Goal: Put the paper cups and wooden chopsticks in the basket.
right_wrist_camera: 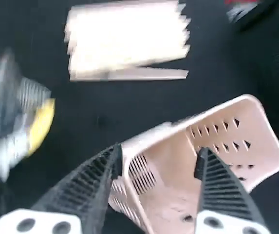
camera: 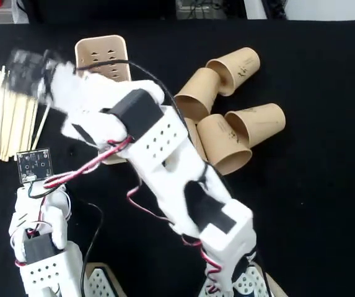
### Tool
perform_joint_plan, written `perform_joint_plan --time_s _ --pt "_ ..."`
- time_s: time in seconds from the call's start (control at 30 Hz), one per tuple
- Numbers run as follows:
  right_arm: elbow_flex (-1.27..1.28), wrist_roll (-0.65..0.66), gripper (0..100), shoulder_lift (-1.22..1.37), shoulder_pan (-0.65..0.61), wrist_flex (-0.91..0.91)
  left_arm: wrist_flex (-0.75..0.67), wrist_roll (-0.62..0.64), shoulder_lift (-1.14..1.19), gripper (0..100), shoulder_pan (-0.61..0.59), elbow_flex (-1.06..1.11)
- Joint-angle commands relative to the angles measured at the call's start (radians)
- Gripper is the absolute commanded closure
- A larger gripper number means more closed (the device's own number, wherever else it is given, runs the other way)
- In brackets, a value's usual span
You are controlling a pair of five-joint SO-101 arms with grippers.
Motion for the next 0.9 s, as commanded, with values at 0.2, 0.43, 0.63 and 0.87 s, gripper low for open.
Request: perform_joint_plan --time_s 0.2,0.43,0.63,0.87 --pt "-0.206 -0.466 73.3 0.193 0.008 -0.083 0.006 0.003 -0.009 95 -0.007 0.018" --pt "-0.214 -0.528 73.3 0.300 0.098 -0.074 0.006 0.003 -0.009 95 -0.007 0.018" --pt "-0.214 -0.456 73.6 0.358 0.124 0.031 0.006 0.003 -0.009 95 -0.007 0.018" --pt "-0.222 -0.206 85.7 0.375 0.123 0.110 0.006 0.003 -0.009 95 -0.007 0.018"
